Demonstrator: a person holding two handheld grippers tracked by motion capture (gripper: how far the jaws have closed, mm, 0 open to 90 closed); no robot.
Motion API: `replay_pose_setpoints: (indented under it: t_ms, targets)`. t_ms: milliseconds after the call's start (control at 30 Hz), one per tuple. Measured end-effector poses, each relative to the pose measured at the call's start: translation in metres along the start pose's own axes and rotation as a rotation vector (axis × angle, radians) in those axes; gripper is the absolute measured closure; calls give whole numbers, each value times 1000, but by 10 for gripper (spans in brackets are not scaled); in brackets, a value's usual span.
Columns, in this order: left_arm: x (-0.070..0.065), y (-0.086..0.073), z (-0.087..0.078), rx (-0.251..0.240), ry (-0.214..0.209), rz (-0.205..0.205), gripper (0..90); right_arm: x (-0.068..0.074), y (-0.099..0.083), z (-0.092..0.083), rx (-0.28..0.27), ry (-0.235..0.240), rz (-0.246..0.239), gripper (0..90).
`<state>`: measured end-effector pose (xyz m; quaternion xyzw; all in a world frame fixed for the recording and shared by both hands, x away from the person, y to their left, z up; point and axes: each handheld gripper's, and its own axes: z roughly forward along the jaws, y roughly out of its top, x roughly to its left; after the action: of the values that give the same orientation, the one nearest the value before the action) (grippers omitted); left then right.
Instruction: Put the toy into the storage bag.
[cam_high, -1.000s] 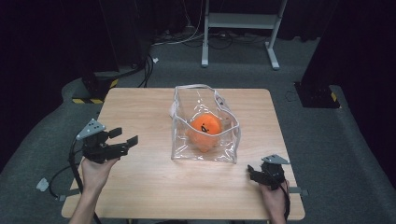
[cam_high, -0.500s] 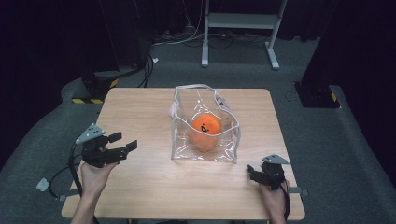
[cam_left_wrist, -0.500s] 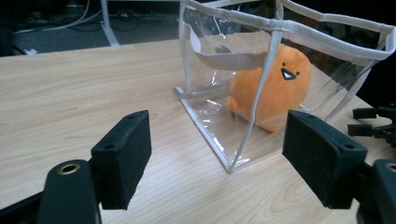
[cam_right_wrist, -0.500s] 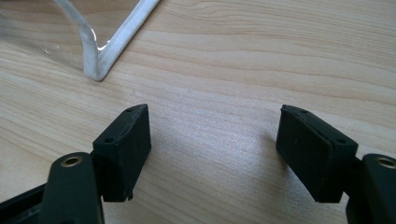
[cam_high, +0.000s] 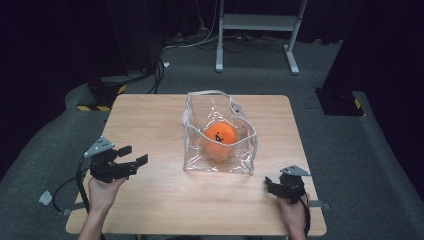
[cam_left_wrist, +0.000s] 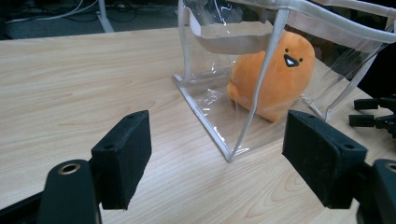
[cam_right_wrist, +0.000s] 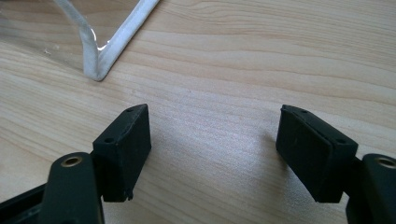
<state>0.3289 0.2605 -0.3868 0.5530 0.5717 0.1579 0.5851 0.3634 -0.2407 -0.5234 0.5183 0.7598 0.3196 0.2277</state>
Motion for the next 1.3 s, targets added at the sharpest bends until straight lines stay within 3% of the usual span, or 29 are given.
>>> replay_pose_setpoints:
  t_ms: [533, 1300]
  targets:
    - [10, -15, 10, 9, 16, -44, 237, 0, 0, 0, 0, 0, 1, 260]
    - [28, -34, 12, 0, 54, -50, 234, 0, 0, 0, 0, 0, 0, 260]
